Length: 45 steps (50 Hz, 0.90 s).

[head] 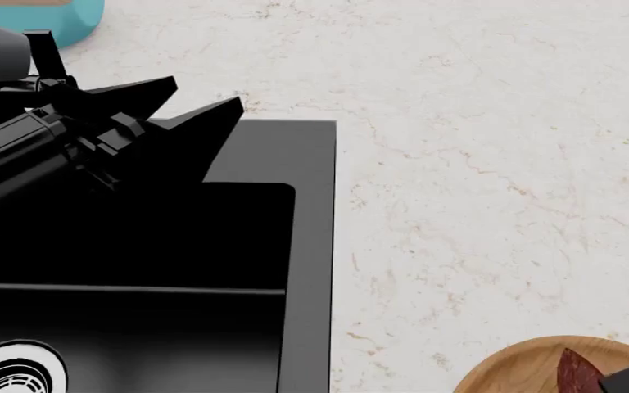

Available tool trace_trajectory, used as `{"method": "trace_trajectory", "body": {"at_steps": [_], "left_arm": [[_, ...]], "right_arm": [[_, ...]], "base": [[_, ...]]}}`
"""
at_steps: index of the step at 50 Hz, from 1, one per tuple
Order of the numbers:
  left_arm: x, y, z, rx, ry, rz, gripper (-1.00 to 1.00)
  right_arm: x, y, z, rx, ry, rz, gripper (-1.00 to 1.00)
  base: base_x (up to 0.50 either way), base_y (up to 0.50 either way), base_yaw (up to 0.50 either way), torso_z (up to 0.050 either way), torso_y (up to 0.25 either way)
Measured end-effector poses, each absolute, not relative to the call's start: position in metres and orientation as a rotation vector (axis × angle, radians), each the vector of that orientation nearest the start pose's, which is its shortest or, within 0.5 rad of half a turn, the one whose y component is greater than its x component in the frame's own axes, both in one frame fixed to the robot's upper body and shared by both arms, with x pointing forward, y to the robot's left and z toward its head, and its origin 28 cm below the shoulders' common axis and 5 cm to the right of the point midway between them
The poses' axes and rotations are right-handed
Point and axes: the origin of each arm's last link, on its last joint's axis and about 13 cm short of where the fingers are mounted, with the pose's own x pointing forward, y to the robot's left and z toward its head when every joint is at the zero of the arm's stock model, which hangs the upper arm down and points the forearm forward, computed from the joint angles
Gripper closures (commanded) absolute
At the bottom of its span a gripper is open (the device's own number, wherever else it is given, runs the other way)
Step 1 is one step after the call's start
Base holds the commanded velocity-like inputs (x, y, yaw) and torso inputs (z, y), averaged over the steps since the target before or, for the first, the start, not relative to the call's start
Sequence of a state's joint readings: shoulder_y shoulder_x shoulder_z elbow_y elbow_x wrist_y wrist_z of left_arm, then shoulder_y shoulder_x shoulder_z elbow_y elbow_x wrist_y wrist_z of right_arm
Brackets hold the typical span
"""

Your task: Pick the salami from the sink and place it on the plate located on the counter

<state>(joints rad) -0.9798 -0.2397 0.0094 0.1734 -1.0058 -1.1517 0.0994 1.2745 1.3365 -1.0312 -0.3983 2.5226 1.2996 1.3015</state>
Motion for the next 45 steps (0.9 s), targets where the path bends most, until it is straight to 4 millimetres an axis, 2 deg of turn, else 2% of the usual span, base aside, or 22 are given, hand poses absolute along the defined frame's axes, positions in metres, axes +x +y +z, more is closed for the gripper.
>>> {"method": "trace_trajectory", "body": {"at_steps": [7,26,35,45], "left_arm": [[0.305,0.207,0.265,-0.277,0.012,-0.826,-1.0],[0.304,0.204,0.268,-0.274,0.011,-0.839,-1.0],[0.305,0.201,0.268,-0.266,0.016,-0.844,-1.0],[0.305,0.194,0.269,-0.236,0.011,-0.832,-1.0]], "right_arm": [[0.141,-0.202,0.27,-0.398,1.073,0.064,-1.0],[0.106,-0.196,0.322,-0.402,0.858,0.032,-1.0],[0.095,-0.19,0.33,-0.357,0.696,0.021,-1.0],[0.096,-0.186,0.333,-0.282,0.477,0.028,-1.0]], "base": [[0.0,0.0,0.0,0.0,0.0],[0.0,0.0,0.0,0.0,0.0],[0.0,0.0,0.0,0.0,0.0],[0.0,0.0,0.0,0.0,0.0]]}}
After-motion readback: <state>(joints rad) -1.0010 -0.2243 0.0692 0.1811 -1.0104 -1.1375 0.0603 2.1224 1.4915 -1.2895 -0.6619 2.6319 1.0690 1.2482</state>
